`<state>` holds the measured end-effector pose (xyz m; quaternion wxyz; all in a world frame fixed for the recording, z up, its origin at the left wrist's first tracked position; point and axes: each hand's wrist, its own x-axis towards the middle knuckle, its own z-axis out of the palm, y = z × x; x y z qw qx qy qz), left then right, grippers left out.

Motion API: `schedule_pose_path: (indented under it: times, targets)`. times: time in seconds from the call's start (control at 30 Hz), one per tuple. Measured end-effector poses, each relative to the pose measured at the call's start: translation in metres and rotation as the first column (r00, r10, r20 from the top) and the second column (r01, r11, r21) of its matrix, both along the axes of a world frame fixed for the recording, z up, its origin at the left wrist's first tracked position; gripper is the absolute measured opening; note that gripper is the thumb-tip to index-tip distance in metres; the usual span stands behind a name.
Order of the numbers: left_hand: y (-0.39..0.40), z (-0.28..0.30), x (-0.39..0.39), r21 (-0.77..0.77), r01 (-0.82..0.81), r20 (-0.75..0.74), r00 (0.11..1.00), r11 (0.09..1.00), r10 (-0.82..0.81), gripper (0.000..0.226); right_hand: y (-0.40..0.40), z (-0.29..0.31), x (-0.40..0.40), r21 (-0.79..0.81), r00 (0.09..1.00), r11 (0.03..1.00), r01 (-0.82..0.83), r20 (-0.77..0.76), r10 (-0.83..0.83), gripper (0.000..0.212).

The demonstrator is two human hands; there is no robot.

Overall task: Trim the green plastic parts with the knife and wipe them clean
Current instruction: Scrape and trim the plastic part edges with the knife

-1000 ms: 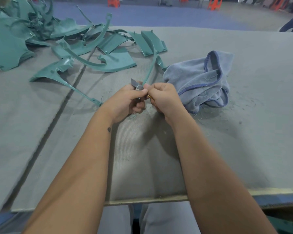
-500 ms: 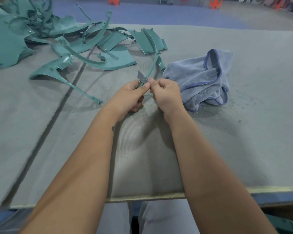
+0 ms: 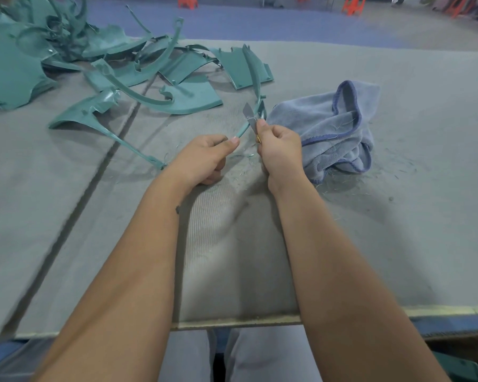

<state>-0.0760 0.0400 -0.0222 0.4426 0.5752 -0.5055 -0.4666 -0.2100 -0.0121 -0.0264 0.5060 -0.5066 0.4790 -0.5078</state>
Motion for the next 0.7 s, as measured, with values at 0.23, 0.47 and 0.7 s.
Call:
schedule_pose_path:
  times: [0.23, 0.47, 0.7]
  targets:
    - [0.009, 0.011, 0.016, -0.071, 0.105, -0.002, 0.994, 0.992, -0.106, 0.038, -0.011, 0.008, -0.003, 0.222, 0.986, 0.974, 0.046, 0.147, -0.08, 0.037]
    - [0.01, 0.012, 0.006, -0.125, 0.053, 0.191, 0.981, 0.991, -0.029, 0.024, -0.006, 0.004, -0.004, 0.182, 0.975, 0.983, 0.004, 0.22, -0.044, 0.032]
    - [0.002, 0.004, -0.007, -0.171, -0.107, 0.337, 0.928, 0.98, 0.16, 0.026, -0.002, -0.002, 0.005, -0.099, 0.976, 0.993, -0.071, -0.212, 0.048, 0.03]
